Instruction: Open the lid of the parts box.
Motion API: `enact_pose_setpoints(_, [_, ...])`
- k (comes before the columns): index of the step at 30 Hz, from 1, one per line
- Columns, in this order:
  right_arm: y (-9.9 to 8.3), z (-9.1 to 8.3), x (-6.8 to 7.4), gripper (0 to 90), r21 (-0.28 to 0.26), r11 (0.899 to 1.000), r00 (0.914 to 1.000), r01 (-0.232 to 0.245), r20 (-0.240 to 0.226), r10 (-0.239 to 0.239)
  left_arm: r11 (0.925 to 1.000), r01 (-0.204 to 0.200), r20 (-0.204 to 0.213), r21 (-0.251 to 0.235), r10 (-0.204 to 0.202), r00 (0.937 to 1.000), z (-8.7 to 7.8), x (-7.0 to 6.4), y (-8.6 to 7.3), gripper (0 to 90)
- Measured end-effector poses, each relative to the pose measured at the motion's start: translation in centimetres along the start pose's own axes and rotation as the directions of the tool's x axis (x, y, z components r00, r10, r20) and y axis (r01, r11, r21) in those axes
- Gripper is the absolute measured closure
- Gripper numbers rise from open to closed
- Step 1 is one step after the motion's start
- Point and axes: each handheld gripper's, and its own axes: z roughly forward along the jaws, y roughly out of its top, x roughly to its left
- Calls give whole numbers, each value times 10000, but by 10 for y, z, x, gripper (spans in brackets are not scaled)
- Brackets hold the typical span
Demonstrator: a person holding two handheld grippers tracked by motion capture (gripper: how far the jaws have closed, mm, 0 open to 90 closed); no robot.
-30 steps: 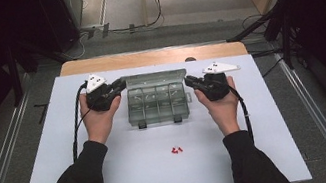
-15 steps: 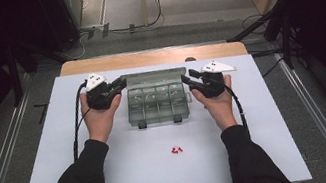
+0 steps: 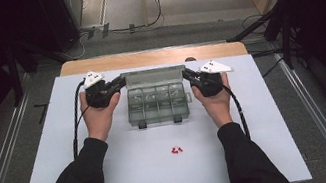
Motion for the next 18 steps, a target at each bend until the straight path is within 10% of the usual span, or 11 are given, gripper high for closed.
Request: enact_pose_setpoints(18, [3,2,4,853,19,9979,9972,-644,378,643,9971,-17,-506,759,56,9987,19,10,-13,726])
